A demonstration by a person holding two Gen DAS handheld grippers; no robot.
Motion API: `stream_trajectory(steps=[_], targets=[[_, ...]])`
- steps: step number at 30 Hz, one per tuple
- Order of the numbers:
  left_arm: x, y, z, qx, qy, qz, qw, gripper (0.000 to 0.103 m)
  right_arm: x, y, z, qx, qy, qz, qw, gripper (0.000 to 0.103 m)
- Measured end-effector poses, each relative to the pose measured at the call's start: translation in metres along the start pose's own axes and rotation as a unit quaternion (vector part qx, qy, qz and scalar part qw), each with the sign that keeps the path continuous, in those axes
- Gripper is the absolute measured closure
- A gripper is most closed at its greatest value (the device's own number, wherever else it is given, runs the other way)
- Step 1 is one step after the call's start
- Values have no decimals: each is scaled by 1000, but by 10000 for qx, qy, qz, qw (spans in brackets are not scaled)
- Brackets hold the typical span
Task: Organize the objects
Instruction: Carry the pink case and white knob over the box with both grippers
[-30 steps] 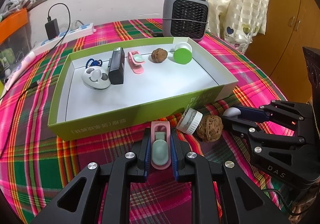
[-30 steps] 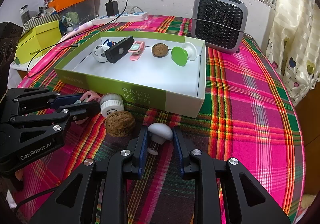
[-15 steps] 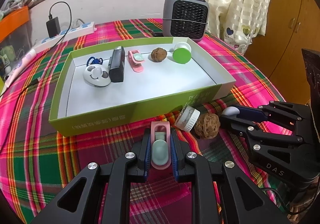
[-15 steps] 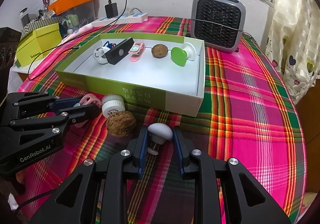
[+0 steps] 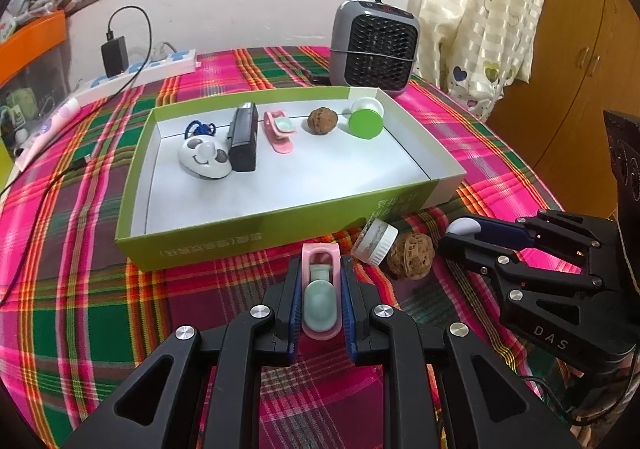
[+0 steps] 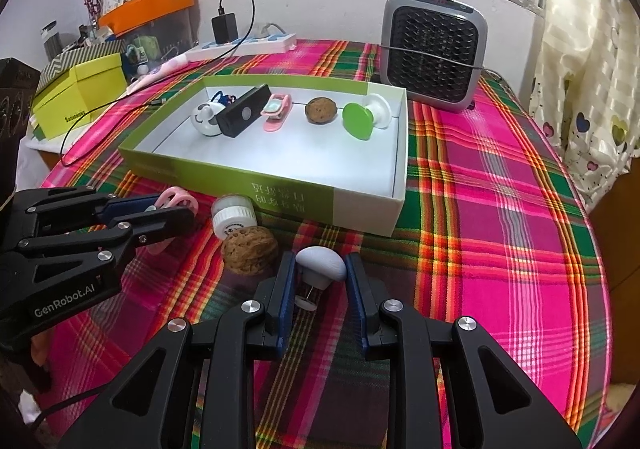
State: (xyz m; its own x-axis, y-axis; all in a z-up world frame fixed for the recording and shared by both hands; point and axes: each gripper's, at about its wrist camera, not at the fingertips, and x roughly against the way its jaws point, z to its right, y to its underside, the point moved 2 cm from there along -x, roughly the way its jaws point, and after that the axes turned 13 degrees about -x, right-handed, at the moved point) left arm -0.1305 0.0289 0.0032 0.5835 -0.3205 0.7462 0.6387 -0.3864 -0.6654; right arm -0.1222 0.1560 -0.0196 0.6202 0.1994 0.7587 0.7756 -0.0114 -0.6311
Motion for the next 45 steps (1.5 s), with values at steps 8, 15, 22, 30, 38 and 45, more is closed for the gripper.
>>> stream_trajectory(steps=[8, 15, 22, 30, 38, 45], targets=[[10, -3, 0, -4, -60, 78, 10000, 87, 9, -3, -3, 10, -61, 106, 9999, 78], [22, -9, -6, 24, -200, 200, 9996, 87, 16, -12, -7, 50, -159, 214, 9996, 78], [28, -16, -17, 127, -332, 279, 9990, 87, 19, -24, -14, 104, -263, 319, 9991, 78], [24, -23, -36, 223, -489, 260, 9982, 87, 12, -42, -21, 107, -422, 347, 9984, 78], [18, -28, -54, 344, -604, 236, 9973, 87, -1, -62, -32, 202, -493, 347, 9980, 78], [7, -32, -65, 396, -662, 161, 9969, 87, -19, -74, -40, 267, -569, 248, 9977, 78]])
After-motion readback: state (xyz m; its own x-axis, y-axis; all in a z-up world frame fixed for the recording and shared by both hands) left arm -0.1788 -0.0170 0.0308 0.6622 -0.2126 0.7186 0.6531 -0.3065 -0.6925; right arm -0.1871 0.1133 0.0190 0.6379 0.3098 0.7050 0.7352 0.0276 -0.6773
